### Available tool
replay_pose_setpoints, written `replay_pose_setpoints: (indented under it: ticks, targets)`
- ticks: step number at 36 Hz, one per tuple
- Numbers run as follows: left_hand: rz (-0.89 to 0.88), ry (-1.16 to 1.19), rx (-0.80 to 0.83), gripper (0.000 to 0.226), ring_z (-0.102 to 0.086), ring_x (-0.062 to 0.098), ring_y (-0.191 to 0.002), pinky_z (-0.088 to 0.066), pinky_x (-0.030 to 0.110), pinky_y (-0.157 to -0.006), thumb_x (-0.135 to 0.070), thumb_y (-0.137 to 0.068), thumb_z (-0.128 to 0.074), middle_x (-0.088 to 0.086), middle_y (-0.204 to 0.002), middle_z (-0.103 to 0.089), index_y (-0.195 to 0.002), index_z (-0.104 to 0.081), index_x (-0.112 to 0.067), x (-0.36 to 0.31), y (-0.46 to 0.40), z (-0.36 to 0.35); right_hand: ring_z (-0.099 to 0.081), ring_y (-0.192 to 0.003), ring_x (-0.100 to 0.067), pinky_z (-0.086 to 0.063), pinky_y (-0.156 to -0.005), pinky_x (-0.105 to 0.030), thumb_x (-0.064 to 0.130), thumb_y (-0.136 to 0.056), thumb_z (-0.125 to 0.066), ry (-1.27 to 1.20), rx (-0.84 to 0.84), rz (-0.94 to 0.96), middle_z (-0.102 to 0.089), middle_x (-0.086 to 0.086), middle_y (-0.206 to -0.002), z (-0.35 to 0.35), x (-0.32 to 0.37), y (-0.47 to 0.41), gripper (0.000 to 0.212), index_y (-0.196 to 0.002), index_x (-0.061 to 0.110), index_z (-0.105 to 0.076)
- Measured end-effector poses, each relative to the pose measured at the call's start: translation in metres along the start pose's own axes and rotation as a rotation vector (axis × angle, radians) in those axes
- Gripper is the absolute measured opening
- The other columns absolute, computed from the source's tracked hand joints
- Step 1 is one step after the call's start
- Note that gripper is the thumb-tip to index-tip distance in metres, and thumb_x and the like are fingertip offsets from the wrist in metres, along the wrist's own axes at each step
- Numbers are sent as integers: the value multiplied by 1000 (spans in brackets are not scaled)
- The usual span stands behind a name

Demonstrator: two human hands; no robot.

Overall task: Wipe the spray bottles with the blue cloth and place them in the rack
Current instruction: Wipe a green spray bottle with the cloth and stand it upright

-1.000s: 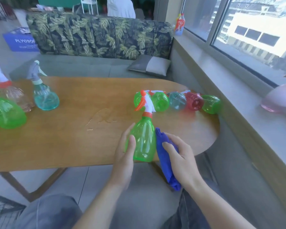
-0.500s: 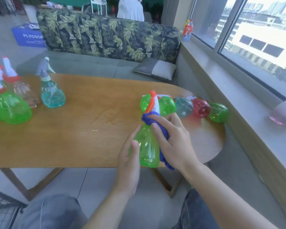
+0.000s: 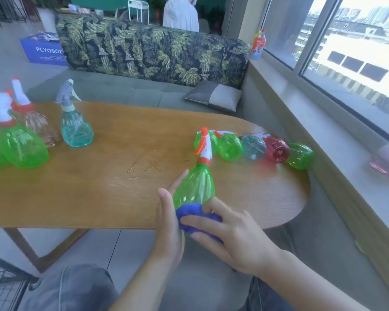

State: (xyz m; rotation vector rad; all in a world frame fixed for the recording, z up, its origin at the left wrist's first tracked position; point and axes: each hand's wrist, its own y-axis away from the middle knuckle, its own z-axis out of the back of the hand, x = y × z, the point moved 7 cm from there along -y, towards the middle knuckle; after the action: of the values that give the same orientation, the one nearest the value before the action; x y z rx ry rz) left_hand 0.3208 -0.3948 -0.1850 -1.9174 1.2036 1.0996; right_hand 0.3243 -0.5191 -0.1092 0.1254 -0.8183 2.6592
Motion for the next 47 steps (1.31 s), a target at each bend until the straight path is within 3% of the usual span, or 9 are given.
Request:
replay_pose_setpoints:
  ticks: [7,13,17,22,27,29,35,39,47]
  targets:
    - [-75,-23,-22,87,-55,25,-147,-36,65,-124,-99,-79,-51,-1,-153,-64,-142,-68,-42,-9,0,-5,-55,-89,-5,-42,-81,-15,38,-108,-51,-217,-312,-304,-48,14,-98,35,-40,-10,34,-128,23,-73]
    - [-112,-99,-44,90,-54,14,-147,-38,57,-125,-97,-82,-50,-10,-151,-65,-144,-67,-33,-7,1,-9,-59,-83,-11,-48,-77,-28,53,-104,-47,-191,-252,-527,-54,9,-87,17,-64,-31,36,-127,40,-71]
    - [-61,-64,-73,89,-56,21,-146,-37,62,-124,-95,-82,-55,-4,-149,-67,-143,-69,-33,0,-2,0,-50,-66,-13,-50,-63,-38,50,-104,-52,-83,-237,-431,-40,9,-84,-2,-41,-27,31,-124,37,-72]
    - [45,-4,-75,91,-64,29,-138,-42,64,-121,-100,-73,-56,6,-143,-71,-139,-71,-39,6,-1,6,-45,-69,-7,-42,-58,-23,42,-105,-57,-29,-189,-219,-42,7,-90,-12,-18,-6,29,-128,32,-71]
    - [129,73,-60,72,-70,40,-127,-57,57,-106,-86,-92,-43,14,-138,-73,-140,-69,-39,5,0,5,-43,-69,-11,-43,-50,-26,47,-107,-54,75,-73,21,-44,7,-93,-20,-1,9,30,-128,33,-69]
    - [124,82,-58,70,-66,35,-134,-50,60,-114,-85,-93,-42,9,-144,-70,-141,-69,-41,3,0,4,-46,-68,-13,-44,-50,-26,46,-108,-54,88,-48,90,-46,7,-96,-19,2,15,31,-127,31,-71]
    - [35,-34,-31,77,-58,26,-145,-38,65,-123,-88,-86,-51,1,-152,-65,-142,-69,-39,1,0,-6,-53,-79,-3,-42,-72,-15,43,-107,-54,-178,-354,-318,-50,6,-89,28,-42,-1,33,-131,28,-70]
    - [37,-33,14,79,-59,21,-143,-40,62,-123,-87,-85,-51,-4,-150,-66,-143,-68,-36,4,1,-9,-62,-91,-7,-48,-83,-23,48,-104,-55,-218,-337,-549,-60,12,-94,20,-65,-14,32,-131,38,-70]
    - [51,-6,-28,88,-55,28,-147,-36,66,-124,-97,-80,-55,1,-152,-65,-144,-67,-38,4,4,-4,-46,-67,-10,-45,-60,-29,46,-106,-53,-87,-263,-354,-39,9,-87,-6,-28,-6,34,-130,32,-71]
